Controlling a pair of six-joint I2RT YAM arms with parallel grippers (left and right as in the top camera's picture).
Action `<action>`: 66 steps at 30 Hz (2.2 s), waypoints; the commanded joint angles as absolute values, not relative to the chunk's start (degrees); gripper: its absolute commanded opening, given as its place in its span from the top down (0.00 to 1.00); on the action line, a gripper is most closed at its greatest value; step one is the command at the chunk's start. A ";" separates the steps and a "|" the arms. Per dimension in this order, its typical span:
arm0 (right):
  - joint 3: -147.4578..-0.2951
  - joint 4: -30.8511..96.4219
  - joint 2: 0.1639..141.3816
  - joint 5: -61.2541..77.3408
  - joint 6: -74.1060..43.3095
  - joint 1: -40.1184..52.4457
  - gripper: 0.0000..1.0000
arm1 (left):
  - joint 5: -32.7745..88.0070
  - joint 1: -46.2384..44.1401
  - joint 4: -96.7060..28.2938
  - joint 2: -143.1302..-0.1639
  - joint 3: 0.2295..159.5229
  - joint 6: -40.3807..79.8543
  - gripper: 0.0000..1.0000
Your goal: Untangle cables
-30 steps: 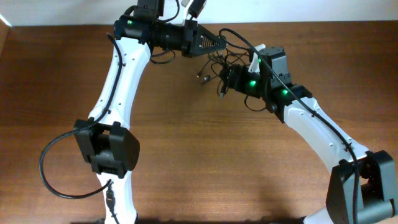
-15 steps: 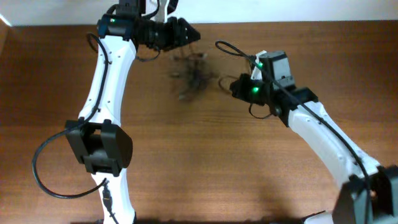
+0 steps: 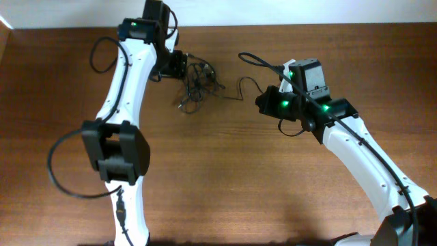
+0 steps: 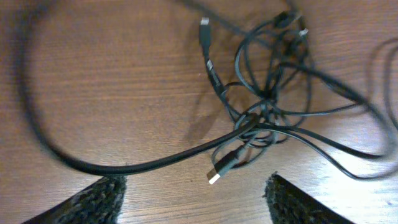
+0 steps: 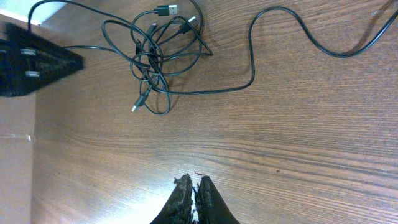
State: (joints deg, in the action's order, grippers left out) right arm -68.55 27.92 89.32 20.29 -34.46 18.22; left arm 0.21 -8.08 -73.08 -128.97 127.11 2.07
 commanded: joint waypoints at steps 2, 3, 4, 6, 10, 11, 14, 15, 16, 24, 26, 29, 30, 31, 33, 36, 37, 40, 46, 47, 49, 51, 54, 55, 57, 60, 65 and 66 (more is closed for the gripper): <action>-68.79 27.92 88.86 19.16 -33.36 18.63 0.93 | -0.60 -10.41 -71.90 -138.15 127.44 1.63 0.46; -68.79 27.94 88.86 18.76 -33.34 18.63 0.93 | 2.33 -11.00 -69.87 -140.31 127.44 1.61 0.48; -68.79 27.94 88.86 18.76 -33.19 18.63 0.93 | 4.32 -11.27 -67.99 -141.69 127.44 1.63 0.48; -68.79 28.16 88.86 18.76 -33.19 18.63 0.93 | 6.72 -11.44 -64.01 -143.70 127.44 1.67 0.53; -68.79 28.58 88.86 18.33 -32.77 18.63 0.92 | 6.68 -11.46 -60.47 -144.05 127.44 1.69 0.68; -68.79 28.60 88.86 18.33 -32.77 18.63 0.92 | 6.68 -11.49 -60.60 -144.31 127.44 1.67 0.68; -68.79 28.82 88.86 18.33 -32.75 18.63 0.92 | 6.63 -12.01 -61.80 -144.70 126.19 1.67 0.68; -68.79 28.82 88.86 18.33 -32.75 18.63 0.92 | 6.63 -12.01 -61.71 -144.77 125.51 1.67 0.68; -68.79 28.84 88.86 18.33 -32.75 18.63 0.92 | 6.63 -12.01 -61.71 -144.88 124.84 1.67 0.68; -68.79 29.28 88.86 18.35 -32.77 18.63 0.88 | 16.08 -12.27 -60.51 -145.58 123.81 1.87 1.00; -68.79 29.63 88.86 18.35 -32.75 18.63 0.88 | 17.19 -12.23 -64.10 -144.24 127.20 1.63 1.00; -68.79 28.71 88.86 19.46 -31.66 18.74 0.88 | 28.58 -12.23 -69.80 -136.92 136.11 1.63 1.00; -68.79 27.97 88.86 20.84 -30.96 18.76 0.87 | 31.68 -12.23 -69.80 -135.79 136.81 1.63 1.00; -68.79 26.35 88.86 23.49 -29.54 18.76 0.88 | 36.01 -12.27 -69.78 -134.32 137.23 1.65 1.00; -68.79 24.36 88.86 25.30 -29.34 18.76 0.78 | 43.03 -12.29 -70.70 -133.43 137.21 1.67 1.00; -68.79 23.22 88.86 25.30 -29.36 18.81 0.57 | 45.36 -12.64 -72.97 -133.43 137.21 1.67 1.00; -68.79 22.50 88.86 25.26 -29.36 19.16 0.50 | 45.98 -13.47 -73.03 -133.43 137.21 1.67 1.00; -68.79 21.34 88.92 23.55 -31.07 19.88 0.43 | 46.11 -16.10 -72.95 -133.43 137.21 1.65 1.00; -68.79 17.63 92.47 19.86 -34.17 19.86 0.41 | 55.27 -17.19 -73.12 -133.43 137.21 1.63 1.00; -68.79 17.72 92.47 18.20 -34.15 19.84 0.41 | 55.33 -17.19 -73.38 -133.43 137.21 1.61 1.00; -68.79 17.50 92.47 16.99 -34.98 18.72 0.41 | 55.09 -17.08 -74.13 -133.43 137.21 -1.02 1.00; -68.79 17.10 92.47 17.15 -34.98 17.67 0.41 | 55.05 -17.10 -74.11 -133.43 137.21 -3.01 1.00; -68.79 16.27 92.47 17.06 -35.00 17.54 0.41 | 55.05 -17.10 -74.46 -133.43 137.21 -4.93 1.00; -68.82 15.90 92.47 17.06 -35.05 17.37 0.41 | 54.26 -17.10 -75.07 -133.43 137.21 -6.48 1.00; -68.82 15.84 92.47 17.54 -38.13 15.33 0.41 | 50.37 -17.08 -76.84 -133.43 137.21 -9.34 1.00; -68.82 15.62 92.47 21.19 -38.24 13.80 0.41 | 50.15 -17.26 -77.01 -133.43 137.19 -11.31 1.00; -68.82 15.57 92.47 21.19 -38.24 13.85 0.41 | 51.55 -18.87 -76.99 -133.45 137.19 -11.22 1.00; -68.82 15.55 92.47 21.19 -38.24 13.85 0.41 | 51.70 -19.00 -76.90 -133.45 137.19 -11.22 1.00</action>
State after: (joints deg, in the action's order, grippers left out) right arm -68.55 15.94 92.12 20.43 -37.76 13.58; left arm 49.91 -18.13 -76.99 -134.04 136.68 -9.91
